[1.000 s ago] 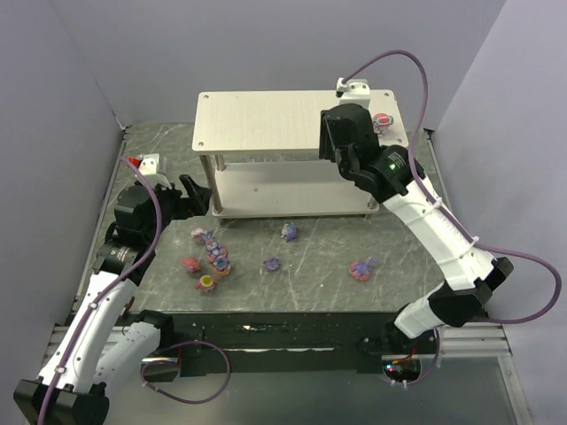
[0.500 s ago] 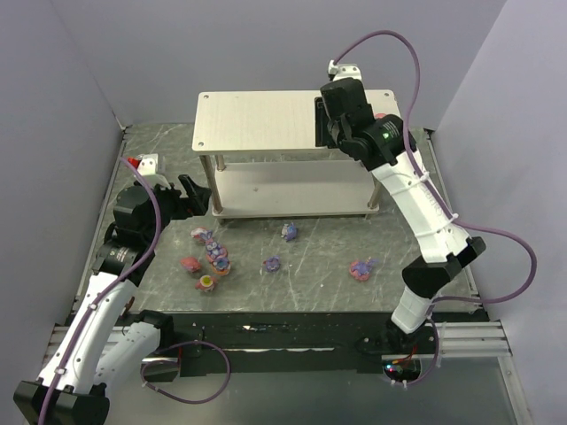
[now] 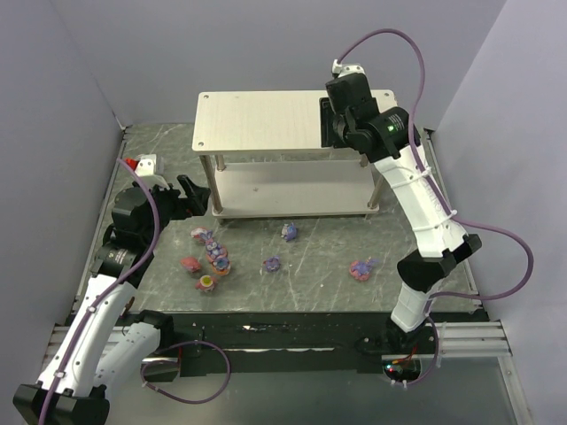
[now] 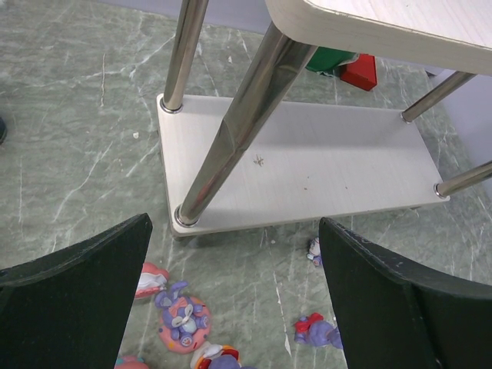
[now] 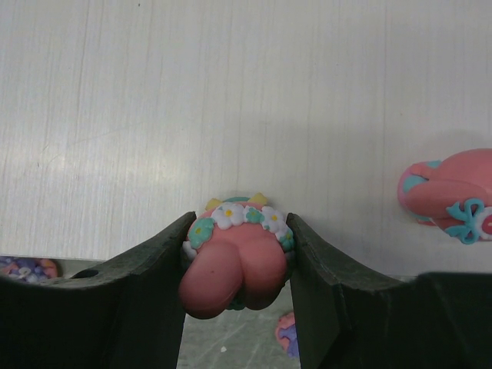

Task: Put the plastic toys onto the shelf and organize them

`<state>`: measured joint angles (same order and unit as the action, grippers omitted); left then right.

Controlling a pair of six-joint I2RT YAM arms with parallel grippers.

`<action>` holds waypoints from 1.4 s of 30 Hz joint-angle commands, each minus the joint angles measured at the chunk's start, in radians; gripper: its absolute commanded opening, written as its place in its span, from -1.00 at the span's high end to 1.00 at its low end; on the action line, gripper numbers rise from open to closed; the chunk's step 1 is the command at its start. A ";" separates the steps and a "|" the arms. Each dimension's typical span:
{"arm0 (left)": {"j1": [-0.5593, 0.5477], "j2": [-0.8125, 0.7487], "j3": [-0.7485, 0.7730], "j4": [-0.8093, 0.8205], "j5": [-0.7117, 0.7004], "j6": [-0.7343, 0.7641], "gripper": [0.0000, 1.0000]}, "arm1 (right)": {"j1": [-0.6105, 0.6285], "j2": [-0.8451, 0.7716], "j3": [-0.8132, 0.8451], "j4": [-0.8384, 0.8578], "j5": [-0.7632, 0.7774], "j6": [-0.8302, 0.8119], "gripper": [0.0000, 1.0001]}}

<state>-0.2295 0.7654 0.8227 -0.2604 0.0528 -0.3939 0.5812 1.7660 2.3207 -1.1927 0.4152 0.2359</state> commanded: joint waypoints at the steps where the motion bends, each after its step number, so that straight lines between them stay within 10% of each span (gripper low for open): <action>1: 0.004 -0.015 0.016 0.012 -0.014 0.007 -0.93 | -0.009 0.019 0.054 0.007 -0.012 -0.023 0.15; 16: 0.004 -0.023 0.015 0.007 -0.014 0.013 -0.93 | -0.011 -0.005 0.000 0.090 0.008 -0.046 -0.32; 42: 0.004 -0.031 0.015 0.006 -0.025 0.013 -0.93 | -0.007 -0.141 -0.190 0.234 0.002 -0.060 -0.50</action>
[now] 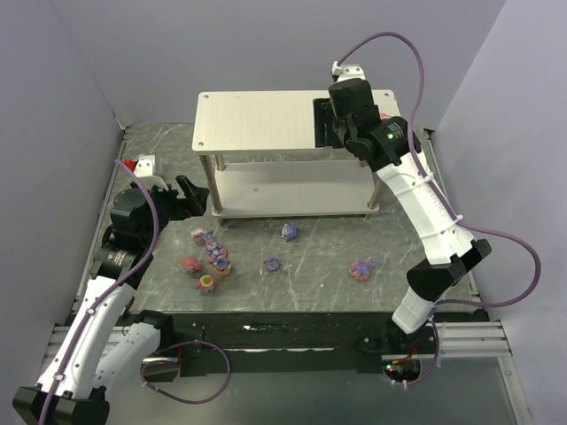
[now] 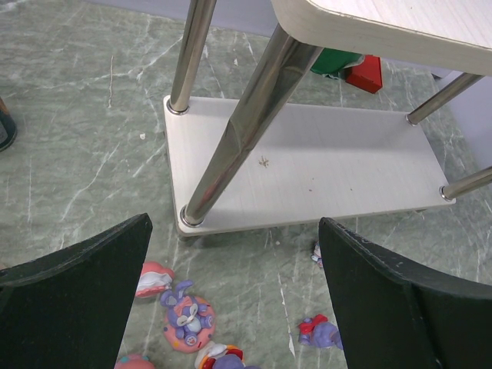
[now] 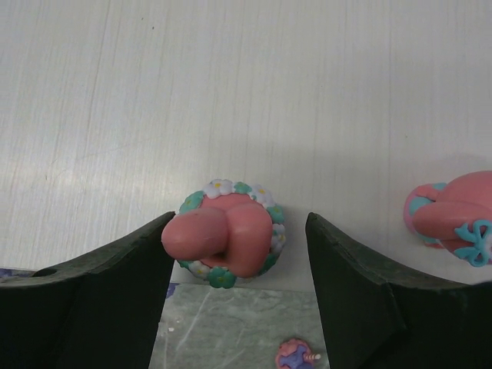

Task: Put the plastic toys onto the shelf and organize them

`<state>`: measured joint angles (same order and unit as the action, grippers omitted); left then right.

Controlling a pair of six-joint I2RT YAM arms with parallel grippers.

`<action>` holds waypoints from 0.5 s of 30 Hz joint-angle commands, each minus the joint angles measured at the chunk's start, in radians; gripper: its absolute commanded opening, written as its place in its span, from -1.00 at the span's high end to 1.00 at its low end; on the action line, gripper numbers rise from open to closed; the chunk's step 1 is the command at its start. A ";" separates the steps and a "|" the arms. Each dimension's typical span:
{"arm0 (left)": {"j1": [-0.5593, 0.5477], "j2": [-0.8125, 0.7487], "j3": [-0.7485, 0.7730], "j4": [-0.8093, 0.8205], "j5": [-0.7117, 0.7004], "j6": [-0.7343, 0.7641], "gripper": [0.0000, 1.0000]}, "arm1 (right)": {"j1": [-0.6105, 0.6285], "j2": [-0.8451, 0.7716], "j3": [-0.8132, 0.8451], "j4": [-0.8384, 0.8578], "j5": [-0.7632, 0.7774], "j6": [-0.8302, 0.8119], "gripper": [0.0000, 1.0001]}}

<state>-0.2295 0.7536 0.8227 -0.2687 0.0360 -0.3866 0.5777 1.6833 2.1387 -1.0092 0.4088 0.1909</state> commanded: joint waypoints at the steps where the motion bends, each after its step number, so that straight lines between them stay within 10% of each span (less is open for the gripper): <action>1: 0.004 -0.019 0.015 0.014 -0.007 0.008 -0.93 | -0.004 -0.060 -0.011 0.055 0.005 -0.016 -0.50; 15: 0.004 -0.019 0.016 0.014 -0.012 0.008 -0.93 | -0.004 -0.060 -0.072 0.122 0.044 -0.014 -0.40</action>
<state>-0.2295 0.7475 0.8227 -0.2691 0.0357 -0.3862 0.5777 1.6703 2.1063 -0.9642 0.4217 0.1879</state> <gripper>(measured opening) 0.963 0.714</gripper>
